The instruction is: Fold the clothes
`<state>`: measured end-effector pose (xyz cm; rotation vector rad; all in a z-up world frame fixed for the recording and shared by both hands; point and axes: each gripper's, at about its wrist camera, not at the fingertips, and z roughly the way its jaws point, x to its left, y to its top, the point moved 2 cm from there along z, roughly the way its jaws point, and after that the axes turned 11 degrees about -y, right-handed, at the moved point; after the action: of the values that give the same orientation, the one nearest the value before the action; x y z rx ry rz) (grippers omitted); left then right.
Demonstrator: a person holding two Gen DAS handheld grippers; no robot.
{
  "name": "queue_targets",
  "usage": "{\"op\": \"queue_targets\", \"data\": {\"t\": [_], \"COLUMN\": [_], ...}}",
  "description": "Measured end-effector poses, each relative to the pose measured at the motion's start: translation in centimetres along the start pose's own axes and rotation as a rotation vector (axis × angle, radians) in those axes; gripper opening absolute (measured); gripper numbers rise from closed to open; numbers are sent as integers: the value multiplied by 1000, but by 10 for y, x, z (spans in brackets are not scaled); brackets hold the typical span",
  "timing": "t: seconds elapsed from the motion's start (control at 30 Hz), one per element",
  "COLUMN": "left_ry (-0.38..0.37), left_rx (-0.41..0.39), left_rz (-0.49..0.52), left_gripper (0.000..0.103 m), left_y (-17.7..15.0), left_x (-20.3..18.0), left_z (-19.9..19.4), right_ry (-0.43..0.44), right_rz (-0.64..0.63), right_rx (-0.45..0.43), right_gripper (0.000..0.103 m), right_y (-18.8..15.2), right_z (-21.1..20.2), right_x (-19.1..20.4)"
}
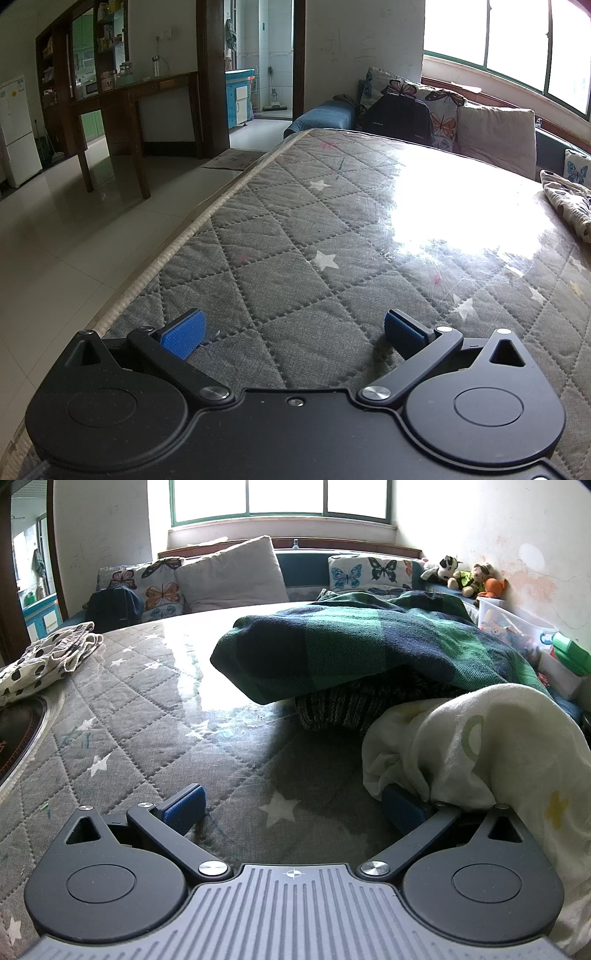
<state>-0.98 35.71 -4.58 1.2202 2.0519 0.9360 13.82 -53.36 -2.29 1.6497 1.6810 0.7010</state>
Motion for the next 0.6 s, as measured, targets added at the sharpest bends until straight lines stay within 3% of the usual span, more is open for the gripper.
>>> {"op": "queue_targets", "data": {"t": [0.6], "left_ry": [2], "left_rx": [0], "left_rz": [1], "left_gripper": [103], "left_y": [1], "left_x": [-2], "left_z": [0], "right_ry": [0], "right_rz": [0], "right_rx": [0], "right_gripper": [103], "right_y": [0], "right_z": [0], "right_x": [0]}}
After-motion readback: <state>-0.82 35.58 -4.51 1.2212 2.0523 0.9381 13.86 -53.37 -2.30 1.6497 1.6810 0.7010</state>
